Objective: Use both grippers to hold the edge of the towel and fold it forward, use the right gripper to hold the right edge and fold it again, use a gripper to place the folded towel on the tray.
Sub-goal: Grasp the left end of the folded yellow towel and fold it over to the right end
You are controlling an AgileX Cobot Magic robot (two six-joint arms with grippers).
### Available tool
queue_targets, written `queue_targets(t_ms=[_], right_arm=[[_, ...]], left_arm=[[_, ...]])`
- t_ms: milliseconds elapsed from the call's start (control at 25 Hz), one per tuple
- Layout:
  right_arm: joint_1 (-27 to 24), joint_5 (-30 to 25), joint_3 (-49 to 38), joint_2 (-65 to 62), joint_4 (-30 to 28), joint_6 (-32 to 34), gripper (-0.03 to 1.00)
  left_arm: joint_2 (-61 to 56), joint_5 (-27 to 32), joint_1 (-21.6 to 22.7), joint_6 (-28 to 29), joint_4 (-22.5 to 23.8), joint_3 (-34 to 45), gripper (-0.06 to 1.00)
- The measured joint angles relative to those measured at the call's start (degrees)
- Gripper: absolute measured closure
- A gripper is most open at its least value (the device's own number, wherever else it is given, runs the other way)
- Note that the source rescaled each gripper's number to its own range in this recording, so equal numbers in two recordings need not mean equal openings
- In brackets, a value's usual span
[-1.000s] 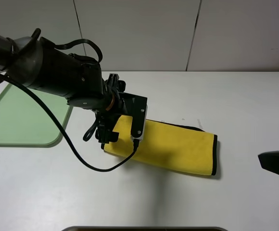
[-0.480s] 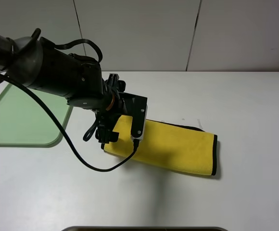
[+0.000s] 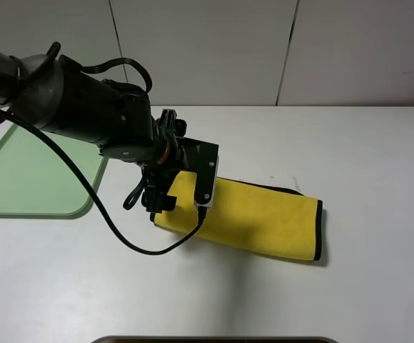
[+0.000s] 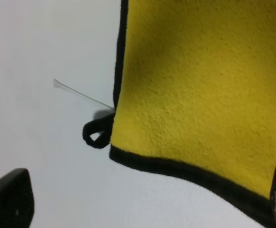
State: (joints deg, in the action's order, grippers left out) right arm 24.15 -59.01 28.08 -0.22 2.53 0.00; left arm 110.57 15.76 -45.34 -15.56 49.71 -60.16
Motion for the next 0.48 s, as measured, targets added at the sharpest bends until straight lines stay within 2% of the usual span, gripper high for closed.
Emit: queue_targets(t_ms=[200,480], right_arm=[[-0.80,0.00,0.00,-0.04,0.12,0.00,-0.03],[-11.28,0.00,0.00,-0.16,0.48,0.00,-0.03]], left_arm=[[0.00,-0.79,0.00,0.00,0.00,0.00,-0.05],[0.11,-3.02,0.00,0.00,-0.18,0.00,-0.05]])
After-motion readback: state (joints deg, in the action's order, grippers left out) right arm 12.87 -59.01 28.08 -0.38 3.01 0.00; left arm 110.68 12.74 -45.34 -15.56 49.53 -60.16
